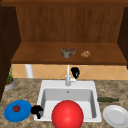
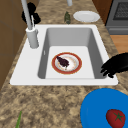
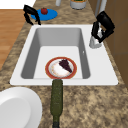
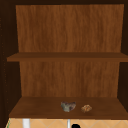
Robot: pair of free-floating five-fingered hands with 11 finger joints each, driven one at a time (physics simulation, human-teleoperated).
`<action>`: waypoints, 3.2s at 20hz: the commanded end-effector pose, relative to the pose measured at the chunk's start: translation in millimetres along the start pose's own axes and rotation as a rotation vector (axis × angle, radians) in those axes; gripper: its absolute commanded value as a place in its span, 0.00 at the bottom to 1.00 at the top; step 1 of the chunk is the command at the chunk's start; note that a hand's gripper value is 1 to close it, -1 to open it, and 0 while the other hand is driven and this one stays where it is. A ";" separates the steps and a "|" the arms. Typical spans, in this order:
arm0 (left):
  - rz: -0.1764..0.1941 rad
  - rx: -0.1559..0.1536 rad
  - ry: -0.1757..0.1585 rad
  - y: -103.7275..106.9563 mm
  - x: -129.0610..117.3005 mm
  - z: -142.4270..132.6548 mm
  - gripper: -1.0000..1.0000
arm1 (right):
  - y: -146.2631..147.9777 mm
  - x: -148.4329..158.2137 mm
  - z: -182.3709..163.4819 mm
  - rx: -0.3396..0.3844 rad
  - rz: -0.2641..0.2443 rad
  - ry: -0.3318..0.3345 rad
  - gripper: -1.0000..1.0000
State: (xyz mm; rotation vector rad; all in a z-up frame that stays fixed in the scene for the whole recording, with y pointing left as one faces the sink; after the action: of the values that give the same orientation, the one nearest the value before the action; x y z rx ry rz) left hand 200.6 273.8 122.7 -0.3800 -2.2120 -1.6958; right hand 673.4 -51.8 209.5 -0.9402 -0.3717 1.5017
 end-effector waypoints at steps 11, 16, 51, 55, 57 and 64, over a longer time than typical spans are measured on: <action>0.000 0.000 0.000 0.0 0.0 0.0 0.50 | -25.3 -13.7 16.6 -0.019 0.107 0.055 0.00; 0.000 0.000 0.000 0.0 0.0 0.0 0.50 | -21.6 -41.3 12.0 -0.029 0.055 -0.001 0.00; 0.000 0.000 0.000 0.0 0.0 0.0 0.50 | 90.9 -132.9 15.5 -0.015 -0.155 -0.269 0.00; 0.000 0.000 0.000 0.0 0.0 0.0 0.50 | 105.8 -132.8 18.8 -0.014 -0.181 -0.336 0.00; 0.000 0.000 0.000 0.0 0.0 0.0 0.50 | 115.1 -128.3 19.1 -0.034 -0.196 -0.372 0.00; 0.000 0.000 0.000 0.0 0.0 0.0 0.50 | 144.5 -122.8 21.5 -0.046 -0.239 -0.517 0.00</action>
State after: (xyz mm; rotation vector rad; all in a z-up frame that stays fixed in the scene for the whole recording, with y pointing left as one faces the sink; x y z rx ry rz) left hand 200.6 273.8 122.7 -0.3800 -2.2120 -1.6958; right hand 559.0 -188.6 169.2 -0.5934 -0.7787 1.5265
